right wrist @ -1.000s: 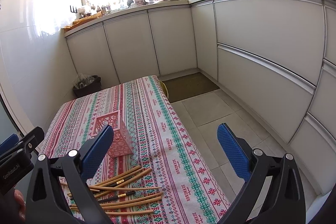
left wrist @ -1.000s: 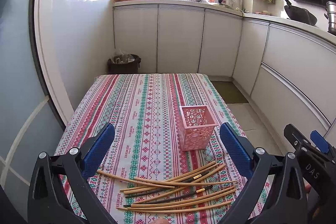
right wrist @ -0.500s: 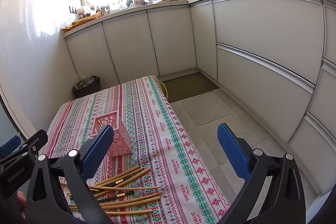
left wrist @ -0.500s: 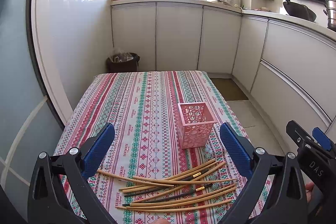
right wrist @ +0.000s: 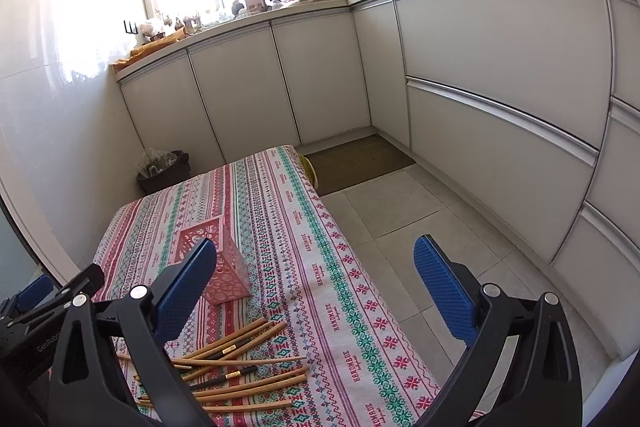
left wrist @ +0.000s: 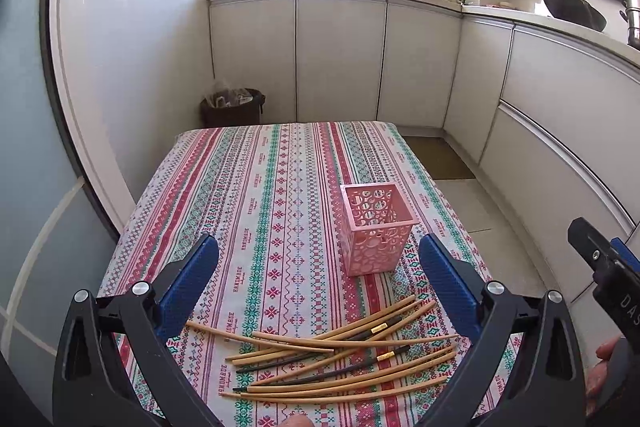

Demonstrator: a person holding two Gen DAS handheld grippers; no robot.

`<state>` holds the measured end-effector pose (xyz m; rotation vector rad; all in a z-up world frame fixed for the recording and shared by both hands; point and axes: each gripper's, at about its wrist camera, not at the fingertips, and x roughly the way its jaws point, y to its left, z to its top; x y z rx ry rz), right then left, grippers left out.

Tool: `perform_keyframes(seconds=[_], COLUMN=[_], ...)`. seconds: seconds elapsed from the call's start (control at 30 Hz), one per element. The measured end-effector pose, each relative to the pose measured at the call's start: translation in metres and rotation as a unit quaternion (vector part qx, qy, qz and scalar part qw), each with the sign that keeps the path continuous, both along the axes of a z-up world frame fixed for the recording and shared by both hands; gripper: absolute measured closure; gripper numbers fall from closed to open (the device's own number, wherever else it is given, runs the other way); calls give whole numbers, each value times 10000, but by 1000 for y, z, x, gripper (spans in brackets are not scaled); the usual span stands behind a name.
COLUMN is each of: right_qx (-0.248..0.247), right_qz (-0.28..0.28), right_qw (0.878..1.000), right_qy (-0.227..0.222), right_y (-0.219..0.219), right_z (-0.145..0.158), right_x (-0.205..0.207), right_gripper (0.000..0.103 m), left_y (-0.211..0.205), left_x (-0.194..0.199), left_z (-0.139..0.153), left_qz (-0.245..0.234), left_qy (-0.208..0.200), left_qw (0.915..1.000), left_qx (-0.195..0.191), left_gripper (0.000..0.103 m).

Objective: Organize utensils

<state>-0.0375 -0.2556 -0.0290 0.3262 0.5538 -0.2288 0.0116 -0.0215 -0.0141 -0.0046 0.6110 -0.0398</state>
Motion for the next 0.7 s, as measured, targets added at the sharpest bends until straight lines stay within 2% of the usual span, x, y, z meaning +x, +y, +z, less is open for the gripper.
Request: perform_keyframes(seconds=[0.07,0.2,0.27,0.37,0.47,0.53,0.63,0.7], right_qx=[166,605,898,1303,1613,1792,1993,2087], right_qz=[-19,103,255,433,520,601,648,658], right_qw=[9998,9978,9951,9896,9842,9801,9752,9729], right_qy=[78,250,321,430,520,608,708,752], right_y=[-5,-15,-20,-27,-32,-34,-38,-40], right_z=[-3,-8,-11,-15,-19,-23,-27,-30], right_x=[2,6,9,11,13,15,22,26], right_gripper=[7,7,7,7,7,7,7,7], left_y=[1,2,-1,-10,-12,-13,-7,-1], left_x=[8,29,35,35,35,37,37,38], left_z=[-7,-27,-38,-55,-71,-85,-93,-93], left_qz=[-18,-282,-578,-848,-1040,-1274,-1316,-1262], left_qy=[179,699,887,972,1243,1517,1565,1539], left_qw=[9998,9968,9928,9837,9734,9599,9486,9447], left_qx=[6,256,556,1255,1620,1981,2417,2606], left_gripper=[7,7,7,7,7,7,7,7])
